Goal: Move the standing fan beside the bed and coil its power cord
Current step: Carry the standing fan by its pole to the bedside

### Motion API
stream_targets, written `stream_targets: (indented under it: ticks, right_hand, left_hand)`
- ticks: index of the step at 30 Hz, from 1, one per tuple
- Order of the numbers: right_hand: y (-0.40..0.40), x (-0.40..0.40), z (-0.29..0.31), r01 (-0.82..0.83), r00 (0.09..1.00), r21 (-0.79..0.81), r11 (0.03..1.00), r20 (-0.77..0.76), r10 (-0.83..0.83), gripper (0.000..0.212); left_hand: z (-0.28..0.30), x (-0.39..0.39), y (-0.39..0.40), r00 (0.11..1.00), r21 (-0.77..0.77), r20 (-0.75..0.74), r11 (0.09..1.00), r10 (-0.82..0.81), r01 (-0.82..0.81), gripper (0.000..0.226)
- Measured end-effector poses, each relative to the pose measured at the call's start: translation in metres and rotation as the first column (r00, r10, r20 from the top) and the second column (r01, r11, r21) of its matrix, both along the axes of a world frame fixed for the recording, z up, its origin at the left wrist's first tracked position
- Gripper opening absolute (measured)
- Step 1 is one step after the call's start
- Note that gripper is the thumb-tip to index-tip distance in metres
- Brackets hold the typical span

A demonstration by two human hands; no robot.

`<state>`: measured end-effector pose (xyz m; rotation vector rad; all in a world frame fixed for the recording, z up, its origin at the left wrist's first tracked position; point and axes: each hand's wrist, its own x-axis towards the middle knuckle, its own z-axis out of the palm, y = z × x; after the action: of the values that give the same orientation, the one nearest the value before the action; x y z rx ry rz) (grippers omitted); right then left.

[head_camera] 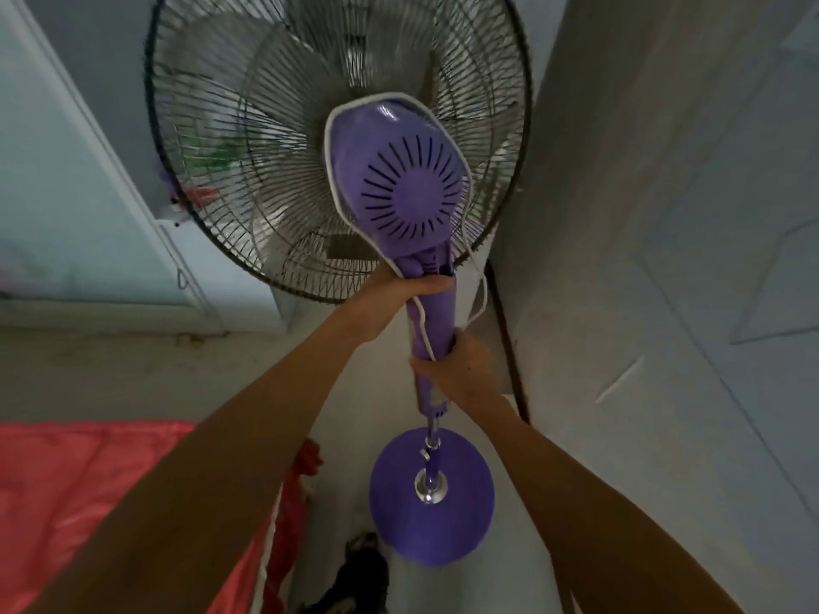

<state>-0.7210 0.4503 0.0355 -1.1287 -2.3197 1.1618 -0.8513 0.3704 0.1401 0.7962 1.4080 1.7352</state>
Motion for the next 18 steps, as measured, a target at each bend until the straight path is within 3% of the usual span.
stream_targets:
  ticks: [8,14,18]
  right_hand:
    - [0.048,-0.208,-0.005,-0.183,0.983,0.050,0.982,0.024,0.182,0.049]
    - [0.060,-0.342,0.004,-0.312,0.950,0.066,0.948,0.039,0.310,0.055]
    - [0.061,-0.432,0.011,-0.426,0.905,0.094,0.900,0.023,0.426,0.054]
  left_hand:
    - [-0.010,-0.194,0.025,0.983,0.002,0.008,0.983,0.184,-0.184,0.044]
    - [-0.001,-0.314,0.021,0.940,-0.001,0.012,0.940,0.340,-0.340,0.059]
    - [0.004,-0.390,0.009,0.910,0.003,-0.007,0.910,0.415,-0.415,0.050]
